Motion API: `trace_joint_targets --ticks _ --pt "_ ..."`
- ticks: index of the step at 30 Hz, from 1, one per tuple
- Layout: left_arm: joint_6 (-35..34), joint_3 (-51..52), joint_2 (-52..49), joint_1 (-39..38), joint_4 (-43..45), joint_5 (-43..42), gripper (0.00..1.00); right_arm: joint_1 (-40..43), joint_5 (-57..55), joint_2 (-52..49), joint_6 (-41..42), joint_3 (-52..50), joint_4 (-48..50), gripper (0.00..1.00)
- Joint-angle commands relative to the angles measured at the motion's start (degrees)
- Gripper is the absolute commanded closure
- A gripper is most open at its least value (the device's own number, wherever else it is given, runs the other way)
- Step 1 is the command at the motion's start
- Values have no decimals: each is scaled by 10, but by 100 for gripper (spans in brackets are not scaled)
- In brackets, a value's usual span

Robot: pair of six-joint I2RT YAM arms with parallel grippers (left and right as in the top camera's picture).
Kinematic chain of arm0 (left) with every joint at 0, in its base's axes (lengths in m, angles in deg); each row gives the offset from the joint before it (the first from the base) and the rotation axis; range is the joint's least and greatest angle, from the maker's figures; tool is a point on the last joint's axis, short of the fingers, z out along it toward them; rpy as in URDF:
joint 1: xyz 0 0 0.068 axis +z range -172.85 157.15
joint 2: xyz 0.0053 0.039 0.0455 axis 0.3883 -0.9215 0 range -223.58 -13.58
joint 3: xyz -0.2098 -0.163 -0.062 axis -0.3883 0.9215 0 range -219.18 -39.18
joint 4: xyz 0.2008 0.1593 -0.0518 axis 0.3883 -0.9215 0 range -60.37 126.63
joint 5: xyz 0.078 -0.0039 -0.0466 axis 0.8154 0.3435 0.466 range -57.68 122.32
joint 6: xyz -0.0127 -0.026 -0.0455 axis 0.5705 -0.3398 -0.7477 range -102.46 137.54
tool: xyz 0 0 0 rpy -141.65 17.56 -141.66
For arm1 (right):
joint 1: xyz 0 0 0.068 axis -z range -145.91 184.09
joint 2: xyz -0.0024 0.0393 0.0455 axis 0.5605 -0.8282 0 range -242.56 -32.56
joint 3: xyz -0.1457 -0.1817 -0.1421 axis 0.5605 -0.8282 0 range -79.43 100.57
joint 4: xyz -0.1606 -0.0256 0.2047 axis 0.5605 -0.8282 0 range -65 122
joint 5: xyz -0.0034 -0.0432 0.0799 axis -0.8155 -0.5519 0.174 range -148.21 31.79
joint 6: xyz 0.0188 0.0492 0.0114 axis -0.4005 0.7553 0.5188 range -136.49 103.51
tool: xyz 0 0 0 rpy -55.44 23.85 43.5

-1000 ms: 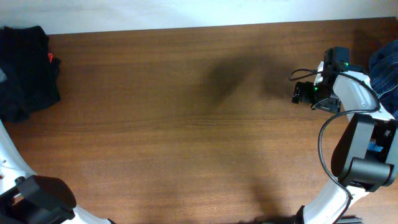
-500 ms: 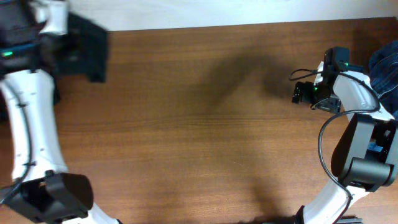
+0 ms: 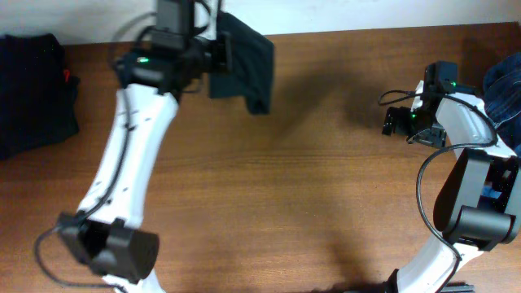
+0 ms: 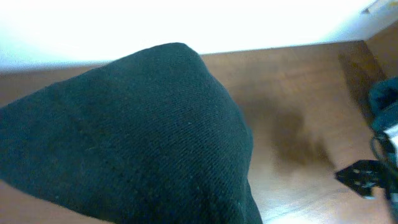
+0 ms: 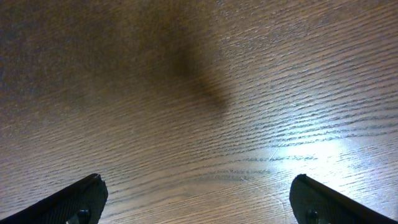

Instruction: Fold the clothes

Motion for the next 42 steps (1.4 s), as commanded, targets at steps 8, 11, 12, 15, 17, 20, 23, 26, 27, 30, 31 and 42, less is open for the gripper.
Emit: trace_joint_targets --ticks 8,11,12,15,17,20,23,26,27,30,31,42 --pt "-93 -10 -129 -32 -11 -78 100 2 3 11 4 8 0 1" --pt "-93 -10 -143 -19 -43 -49 100 2 3 11 4 8 0 1" --pt "-93 -10 -145 -16 -58 -30 100 2 3 11 4 8 0 1" --pt "-90 -10 -148 -7 -101 25 100 2 3 11 4 8 0 1" --pt "-83 -10 -148 -2 -127 67 100 2 3 11 4 8 0 1" --pt "-71 -10 -148 0 -158 148 100 2 3 11 4 8 0 1" --pt "-51 -9 -158 0 -177 206 100 2 3 11 4 8 0 1" --pt "-49 -8 -177 0 -190 236 100 2 3 11 4 8 0 1" --pt "-48 -8 -184 0 -193 243 100 2 3 11 4 8 0 1" --pt "-48 -7 -212 0 -200 271 100 2 3 11 4 8 0 1" --pt "-48 -7 -222 1 -201 277 100 2 3 11 4 8 0 1" --pt "-47 -8 -260 47 -228 312 15 2 3 11 4 8 0 1"
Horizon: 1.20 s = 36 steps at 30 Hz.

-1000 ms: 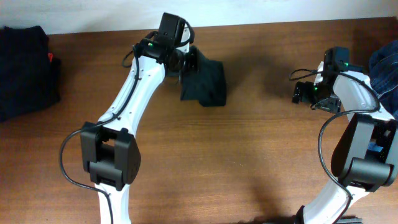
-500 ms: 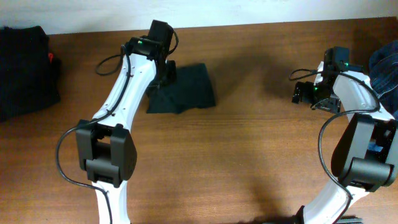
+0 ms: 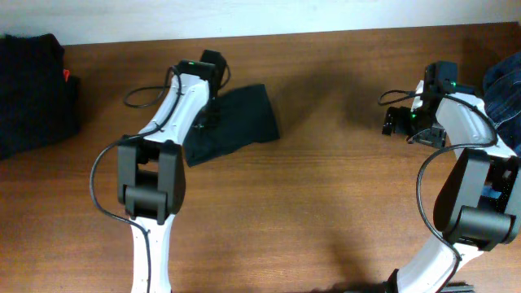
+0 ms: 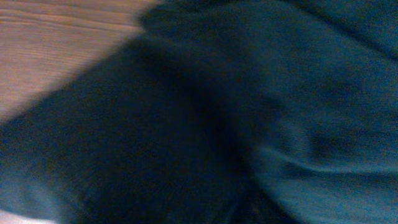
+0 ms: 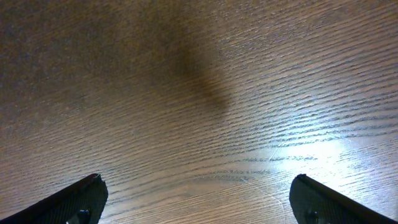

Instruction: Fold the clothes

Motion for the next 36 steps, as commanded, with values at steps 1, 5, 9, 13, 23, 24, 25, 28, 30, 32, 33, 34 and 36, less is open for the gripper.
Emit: trace_joint_targets --ticks 1,5,9,13,23,24,25,28,30,32,33,34,36 --pt "3 -7 2 28 -3 21 7 2 3 11 4 8 0 1" --pt "25 -25 3 55 -3 21 1 2 3 11 4 8 0 1" --pt "26 -75 6 72 -35 21 1 2 3 11 4 8 0 1" --pt "51 -143 15 73 -81 -9 1 2 3 11 4 8 0 1" --pt "184 -222 15 72 -209 -265 1 2 3 11 4 8 0 1" --pt "212 -219 15 70 -219 -264 6 2 3 11 4 8 0 1" --pt "240 -218 15 68 -223 -264 11 2 3 11 4 8 0 1" --pt "342 -214 15 55 -226 -262 22 2 3 11 4 8 0 1" --pt "382 -212 15 43 -223 -249 21 2 3 11 4 8 0 1" --pt "392 -211 15 30 -212 -220 17 2 3 11 4 8 0 1" --pt "394 -209 15 23 -204 -201 14 2 3 11 4 8 0 1" --pt "394 -205 15 16 -199 -181 13 2 3 11 4 8 0 1" --pt "394 -197 15 1 -188 -137 8 2 3 11 4 8 0 1"
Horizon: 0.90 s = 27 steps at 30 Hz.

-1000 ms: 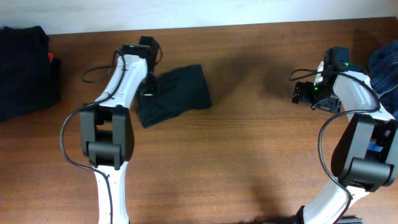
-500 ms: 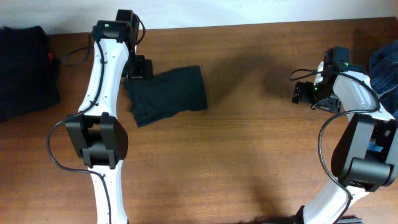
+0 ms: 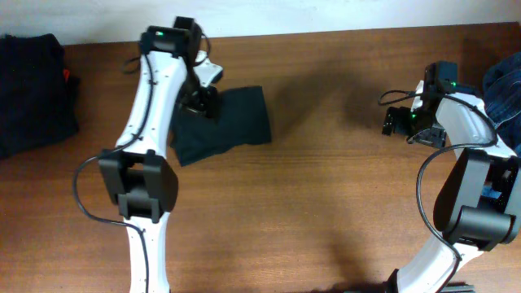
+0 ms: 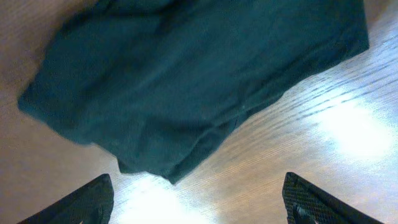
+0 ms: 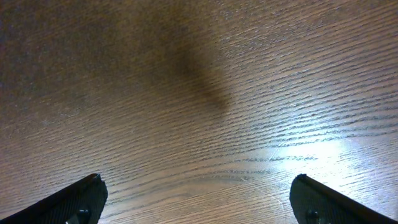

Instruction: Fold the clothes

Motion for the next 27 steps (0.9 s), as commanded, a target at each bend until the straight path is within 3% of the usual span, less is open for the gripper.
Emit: trace_joint_targets --ticks 1,6,12,20,27 --pt "40 20 14 -25 14 83 8 2 3 11 4 8 0 1" --pt "42 57 14 -59 48 196 8 2 3 11 4 8 0 1" --pt "123 141 14 -77 93 254 9 2 3 11 4 8 0 1" --pt "148 216 14 -67 147 239 9 2 3 11 4 8 0 1" --pt "178 221 14 -72 148 162 9 2 3 11 4 8 0 1"
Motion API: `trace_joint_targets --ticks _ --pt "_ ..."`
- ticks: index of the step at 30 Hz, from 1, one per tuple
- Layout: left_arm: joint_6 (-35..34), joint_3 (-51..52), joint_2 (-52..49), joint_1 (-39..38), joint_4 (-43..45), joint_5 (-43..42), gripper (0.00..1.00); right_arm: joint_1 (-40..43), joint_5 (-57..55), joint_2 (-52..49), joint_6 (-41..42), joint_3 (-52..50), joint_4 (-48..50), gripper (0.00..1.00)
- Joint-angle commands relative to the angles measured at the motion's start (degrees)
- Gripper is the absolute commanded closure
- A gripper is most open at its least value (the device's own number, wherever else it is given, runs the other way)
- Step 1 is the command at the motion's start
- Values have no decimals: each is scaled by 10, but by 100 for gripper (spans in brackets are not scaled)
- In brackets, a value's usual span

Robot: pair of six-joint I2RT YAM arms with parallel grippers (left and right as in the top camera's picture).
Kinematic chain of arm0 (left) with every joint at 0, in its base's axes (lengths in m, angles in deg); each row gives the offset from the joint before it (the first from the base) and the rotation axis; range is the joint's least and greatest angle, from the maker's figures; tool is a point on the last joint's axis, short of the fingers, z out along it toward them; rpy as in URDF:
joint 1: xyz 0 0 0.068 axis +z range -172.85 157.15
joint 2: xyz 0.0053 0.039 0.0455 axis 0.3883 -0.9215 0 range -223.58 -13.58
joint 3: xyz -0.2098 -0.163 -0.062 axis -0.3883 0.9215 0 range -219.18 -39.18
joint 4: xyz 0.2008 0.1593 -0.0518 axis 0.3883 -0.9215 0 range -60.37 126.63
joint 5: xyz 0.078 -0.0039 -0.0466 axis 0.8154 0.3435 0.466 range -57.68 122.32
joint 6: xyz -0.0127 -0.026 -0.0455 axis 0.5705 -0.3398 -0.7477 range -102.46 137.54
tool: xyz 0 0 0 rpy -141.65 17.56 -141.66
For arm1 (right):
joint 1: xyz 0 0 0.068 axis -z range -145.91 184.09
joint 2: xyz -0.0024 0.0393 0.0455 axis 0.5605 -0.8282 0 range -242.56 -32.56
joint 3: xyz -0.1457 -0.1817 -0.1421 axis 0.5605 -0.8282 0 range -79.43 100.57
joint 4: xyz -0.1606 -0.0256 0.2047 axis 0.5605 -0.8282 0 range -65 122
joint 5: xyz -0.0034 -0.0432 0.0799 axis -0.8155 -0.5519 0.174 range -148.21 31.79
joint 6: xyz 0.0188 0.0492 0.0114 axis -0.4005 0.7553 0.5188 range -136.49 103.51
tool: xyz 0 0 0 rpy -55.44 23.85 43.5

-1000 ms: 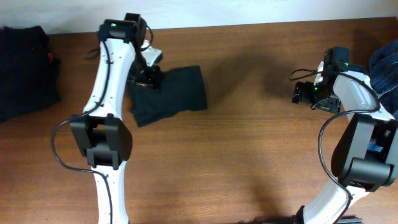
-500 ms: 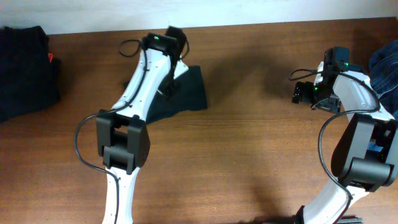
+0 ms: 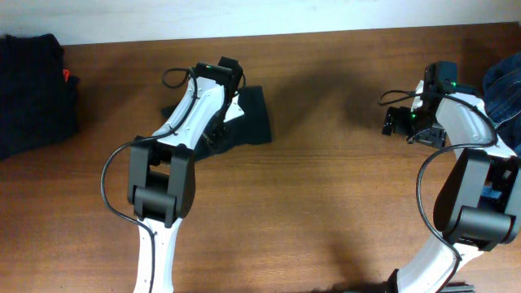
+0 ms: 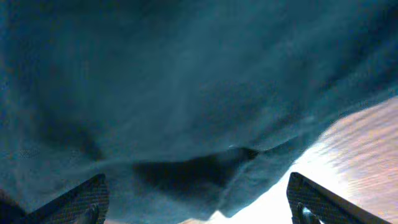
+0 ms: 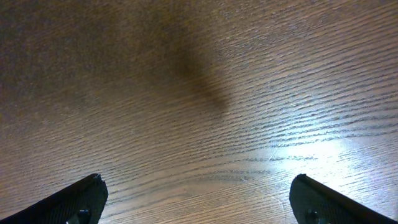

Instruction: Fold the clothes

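Note:
A dark green cloth [image 3: 252,114] lies crumpled on the wooden table [image 3: 326,187], left of centre near the back. My left gripper [image 3: 216,137] is down over the cloth's left part. In the left wrist view the cloth [image 4: 186,81] fills nearly the whole frame, and the left gripper [image 4: 196,205] is open, its fingers wide apart with a fold of fabric lying between them. My right gripper [image 3: 399,120] hovers at the right. It is also open [image 5: 196,202], with only bare wood beneath it.
A pile of black clothes [image 3: 32,89] with a red tag sits at the table's far left. Blue clothing [image 3: 505,85] lies at the right edge behind the right arm. The white wall runs along the table's back edge.
My left gripper was open well above the cloth with the whole piece in view. Now it is low and close over the cloth's left part, still open. Cloth and right arm are unchanged.
First my left gripper held the green cloth lifted at the back of the table. Then the cloth lay on the table with the gripper pressed close to it. After that the gripper stood open above it, and now it is low over it again. The right arm stayed still.

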Motion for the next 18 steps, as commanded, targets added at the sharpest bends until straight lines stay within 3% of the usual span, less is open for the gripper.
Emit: trace_joint_targets --ticks 1,9,18 --pt "28 8 14 -2 1 -45 9 2 3 11 4 8 0 1" --pt "53 8 14 -2 8 -94 9 2 3 11 4 8 0 1" --pt "68 31 14 -2 28 -88 9 2 3 11 4 8 0 1"
